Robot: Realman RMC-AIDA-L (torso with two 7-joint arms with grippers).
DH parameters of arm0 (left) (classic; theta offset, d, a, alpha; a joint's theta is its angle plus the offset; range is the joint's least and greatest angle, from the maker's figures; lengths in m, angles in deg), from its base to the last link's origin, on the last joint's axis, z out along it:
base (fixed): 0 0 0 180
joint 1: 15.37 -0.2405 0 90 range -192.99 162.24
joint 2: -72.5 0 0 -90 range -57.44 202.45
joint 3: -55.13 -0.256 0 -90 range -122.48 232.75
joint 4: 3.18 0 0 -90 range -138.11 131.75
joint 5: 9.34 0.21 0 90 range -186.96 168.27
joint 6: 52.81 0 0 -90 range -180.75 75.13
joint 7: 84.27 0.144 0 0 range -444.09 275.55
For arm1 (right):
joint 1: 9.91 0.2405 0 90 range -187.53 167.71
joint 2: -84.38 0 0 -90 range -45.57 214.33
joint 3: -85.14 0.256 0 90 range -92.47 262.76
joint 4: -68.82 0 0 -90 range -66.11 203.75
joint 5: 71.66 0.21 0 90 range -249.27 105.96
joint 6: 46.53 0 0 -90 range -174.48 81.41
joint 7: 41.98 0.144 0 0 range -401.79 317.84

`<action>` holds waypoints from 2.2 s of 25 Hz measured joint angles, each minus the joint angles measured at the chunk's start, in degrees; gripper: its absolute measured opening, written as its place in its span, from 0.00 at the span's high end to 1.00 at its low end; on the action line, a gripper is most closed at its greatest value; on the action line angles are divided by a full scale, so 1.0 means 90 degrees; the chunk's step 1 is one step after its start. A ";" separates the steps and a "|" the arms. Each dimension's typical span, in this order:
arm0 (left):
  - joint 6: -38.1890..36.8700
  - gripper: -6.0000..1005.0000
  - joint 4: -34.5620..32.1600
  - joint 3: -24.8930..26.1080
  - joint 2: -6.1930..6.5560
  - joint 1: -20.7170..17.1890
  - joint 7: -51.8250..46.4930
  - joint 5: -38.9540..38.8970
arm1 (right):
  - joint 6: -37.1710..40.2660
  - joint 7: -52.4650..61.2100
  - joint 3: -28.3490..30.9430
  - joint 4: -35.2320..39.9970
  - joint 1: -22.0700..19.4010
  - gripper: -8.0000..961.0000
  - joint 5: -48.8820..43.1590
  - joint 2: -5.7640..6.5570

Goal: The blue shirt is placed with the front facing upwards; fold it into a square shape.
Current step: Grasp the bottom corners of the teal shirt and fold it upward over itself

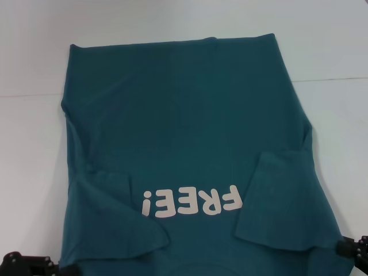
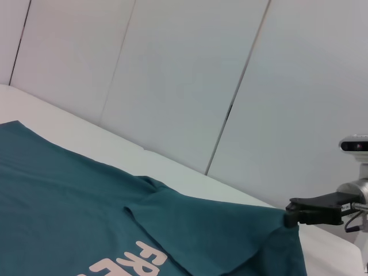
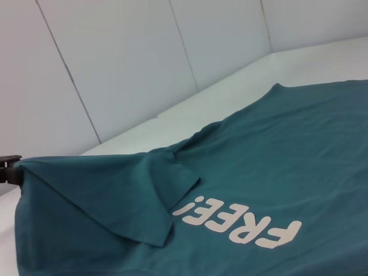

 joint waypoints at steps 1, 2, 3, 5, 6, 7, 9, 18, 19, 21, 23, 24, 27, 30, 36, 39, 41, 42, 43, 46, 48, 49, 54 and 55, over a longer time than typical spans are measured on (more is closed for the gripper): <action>-0.0009 0.95 0.0000 0.0000 0.0000 0.0001 0.0002 0.0000 | -0.0004 -0.0005 -0.0001 -0.0004 -0.0004 0.96 -0.0001 0.0003; -0.0024 0.95 0.0000 0.0000 0.0000 0.0001 0.0004 0.0000 | -0.0006 -0.0009 -0.0001 -0.0005 -0.0010 0.96 -0.0004 0.0004; -0.0041 0.95 0.0000 0.0000 0.0000 0.0001 0.0007 0.0000 | -0.0009 -0.0012 -0.0001 -0.0006 -0.0015 0.96 -0.0006 0.0004; -0.0062 0.95 -0.0002 0.0000 0.0000 0.0001 0.0021 0.0000 | -0.0013 -0.0019 -0.0002 -0.0007 -0.0022 0.96 -0.0008 0.0003; -0.0075 0.95 -0.0003 0.0000 0.0000 0.0001 0.0039 0.0000 | -0.0015 -0.0024 -0.0002 -0.0008 -0.0025 0.96 -0.0009 0.0000; -0.0089 0.95 -0.0003 0.0000 0.0000 -0.0003 0.0062 0.0000 | -0.0015 -0.0026 -0.0002 -0.0009 -0.0025 0.96 -0.0013 -0.0001; -0.0119 0.95 -0.0004 0.0000 0.0000 -0.0023 0.0113 0.0000 | -0.0011 -0.0033 -0.0002 -0.0009 -0.0027 0.96 -0.0044 -0.0005; -0.0196 0.95 -0.0005 -0.0039 -0.0018 -0.0089 0.0169 0.0000 | 0.0033 -0.0083 0.0002 -0.0009 -0.0029 0.96 -0.0178 -0.0037; -0.0210 0.95 -0.0004 -0.0051 -0.0018 -0.0092 0.0169 0.0001 | 0.0051 -0.0083 0.0000 -0.0009 -0.0029 0.96 -0.0178 -0.0034; -0.0226 0.95 -0.0004 -0.0062 -0.0020 -0.0096 0.0170 0.0003 | 0.0068 -0.0085 -0.0003 -0.0009 -0.0032 0.96 -0.0180 -0.0025; -0.0238 0.95 -0.0004 -0.0066 -0.0026 -0.0104 0.0180 0.0005 | 0.0114 -0.0111 -0.0008 -0.0009 -0.0042 0.96 -0.0223 -0.0016; -0.0242 0.95 -0.0004 -0.0066 -0.0029 -0.0110 0.0185 0.0007 | 0.0163 -0.0142 -0.0009 -0.0009 -0.0046 0.96 -0.0266 -0.0014; -0.0258 0.95 -0.0004 -0.0071 -0.0032 -0.0128 0.0188 0.0014 | 0.0298 -0.0237 -0.0007 -0.0009 -0.0049 0.96 -0.0382 -0.0016; -0.0261 0.95 -0.0004 -0.0077 -0.0032 -0.0133 0.0188 0.0016 | 0.0323 -0.0263 -0.0011 -0.0011 -0.0046 0.96 -0.0405 -0.0026; -0.0270 0.95 0.0019 -0.0057 -0.0030 -0.0135 0.0163 -0.0012 | 0.0292 -0.0270 0.0065 -0.0018 -0.0014 0.96 -0.0391 -0.0040; -0.0271 0.95 0.0103 0.0041 -0.0020 -0.0109 0.0144 -0.0051 | 0.0178 -0.0266 0.0327 -0.0030 0.0019 0.96 -0.0351 -0.0052; -0.0264 0.95 0.0139 0.0083 -0.0011 -0.0095 0.0141 -0.0129 | 0.0142 -0.0249 0.0492 -0.0060 0.0058 0.96 -0.0347 -0.0052; -0.0255 0.95 0.0144 0.0090 -0.0010 -0.0094 0.0141 -0.0176 | 0.0122 -0.0238 0.0558 -0.0073 0.0078 0.96 -0.0347 -0.0048; -0.0246 0.95 0.0147 0.0098 -0.0010 -0.0091 0.0140 -0.0229 | 0.0097 -0.0231 0.0614 -0.0081 0.0096 0.96 -0.0346 -0.0044; -0.0204 0.95 0.0164 0.0171 -0.0010 -0.0093 0.0128 -0.0412 | -0.0072 -0.0215 0.0802 -0.0091 0.0157 0.96 -0.0344 -0.0050; -0.0163 0.95 0.0214 0.0319 -0.0009 -0.0102 0.0108 -0.0519 | -0.0185 -0.0208 0.0882 -0.0104 0.0192 0.96 -0.0343 -0.0056; -0.0137 0.95 0.0245 0.0421 -0.0001 -0.0102 0.0096 -0.0549 | -0.0219 -0.0206 0.0915 -0.0112 0.0208 0.96 -0.0342 -0.0058; 0.0148 0.95 0.0386 0.0821 0.0018 -0.0053 0.0020 -0.0573 | -0.0442 -0.0204 0.1262 -0.0253 0.0347 0.96 -0.0340 -0.0034; 0.0202 0.95 0.0433 0.0822 0.0019 -0.0035 0.0022 -0.0573 | -0.0492 -0.0204 0.1313 -0.0291 0.0381 0.96 -0.0341 -0.0025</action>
